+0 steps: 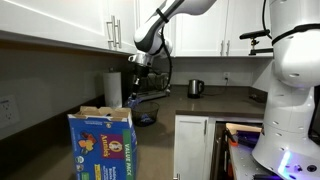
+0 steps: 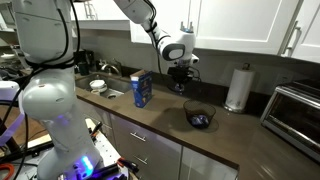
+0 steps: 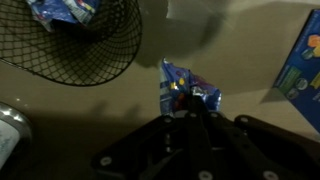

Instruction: Pick two blue packs out of the basket and put them on the counter

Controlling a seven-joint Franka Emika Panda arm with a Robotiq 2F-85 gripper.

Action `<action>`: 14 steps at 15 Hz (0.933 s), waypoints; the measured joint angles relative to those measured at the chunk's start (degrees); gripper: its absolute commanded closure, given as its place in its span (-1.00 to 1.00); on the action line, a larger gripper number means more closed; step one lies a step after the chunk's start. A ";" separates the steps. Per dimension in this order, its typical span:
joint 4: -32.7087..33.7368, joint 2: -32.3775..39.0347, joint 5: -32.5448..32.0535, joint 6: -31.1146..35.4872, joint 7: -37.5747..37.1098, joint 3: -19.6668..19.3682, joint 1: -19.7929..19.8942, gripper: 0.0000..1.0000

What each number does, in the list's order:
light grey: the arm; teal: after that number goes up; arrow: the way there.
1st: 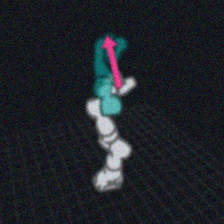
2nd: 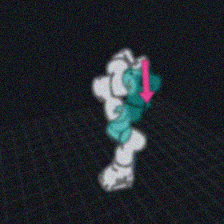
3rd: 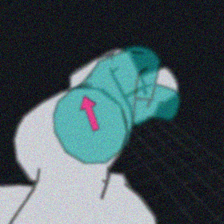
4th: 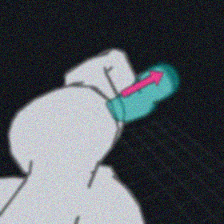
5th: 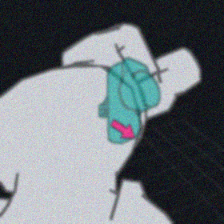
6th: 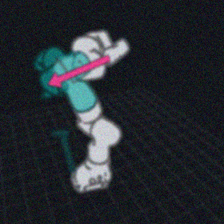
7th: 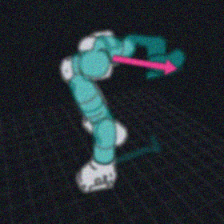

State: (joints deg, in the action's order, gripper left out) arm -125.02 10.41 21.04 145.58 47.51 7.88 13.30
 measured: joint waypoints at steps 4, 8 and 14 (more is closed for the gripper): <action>-4.31 -2.89 3.85 -2.50 3.28 0.29 -3.96 0.97; -7.60 -4.00 3.96 -5.50 3.98 -0.45 -6.89 0.27; -9.57 -5.88 1.06 -6.49 4.06 -3.18 -8.36 -0.50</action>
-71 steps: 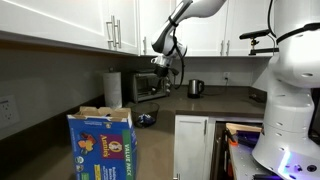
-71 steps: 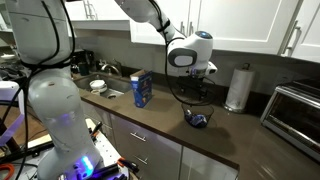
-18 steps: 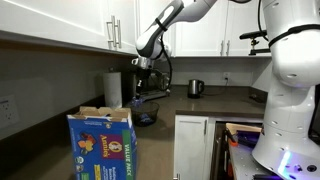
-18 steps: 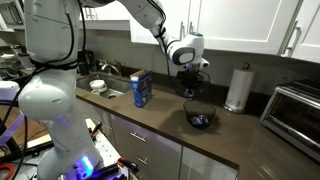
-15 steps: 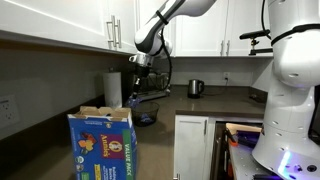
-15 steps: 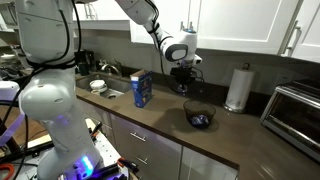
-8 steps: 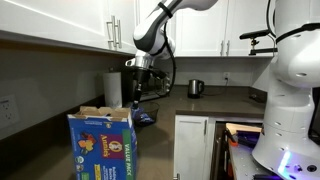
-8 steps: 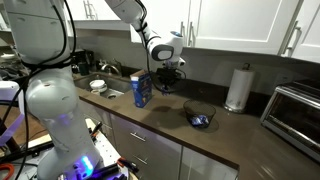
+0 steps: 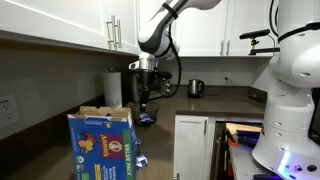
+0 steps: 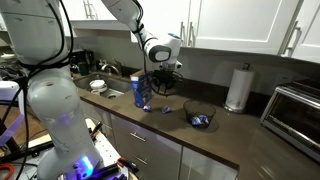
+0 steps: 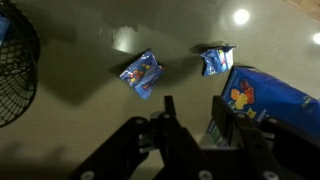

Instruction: Pick two blue packs out of the basket and put them on the counter

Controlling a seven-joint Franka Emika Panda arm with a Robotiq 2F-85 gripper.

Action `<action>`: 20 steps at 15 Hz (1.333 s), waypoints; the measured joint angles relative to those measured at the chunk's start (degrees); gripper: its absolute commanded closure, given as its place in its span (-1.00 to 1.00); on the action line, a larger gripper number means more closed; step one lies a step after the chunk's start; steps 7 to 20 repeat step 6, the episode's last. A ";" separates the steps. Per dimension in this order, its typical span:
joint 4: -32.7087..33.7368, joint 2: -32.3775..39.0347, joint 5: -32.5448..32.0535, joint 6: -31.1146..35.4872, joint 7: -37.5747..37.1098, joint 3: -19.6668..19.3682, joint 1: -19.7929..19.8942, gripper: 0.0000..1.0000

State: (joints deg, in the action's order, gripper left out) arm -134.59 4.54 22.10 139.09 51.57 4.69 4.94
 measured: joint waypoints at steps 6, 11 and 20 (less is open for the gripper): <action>-0.15 -2.85 -5.68 -0.78 -0.01 -5.40 0.13 -1.00; -0.15 -2.85 -5.68 -0.78 -0.01 -5.40 0.13 -1.00; -0.15 -2.85 -5.68 -0.78 -0.01 -5.40 0.13 -1.00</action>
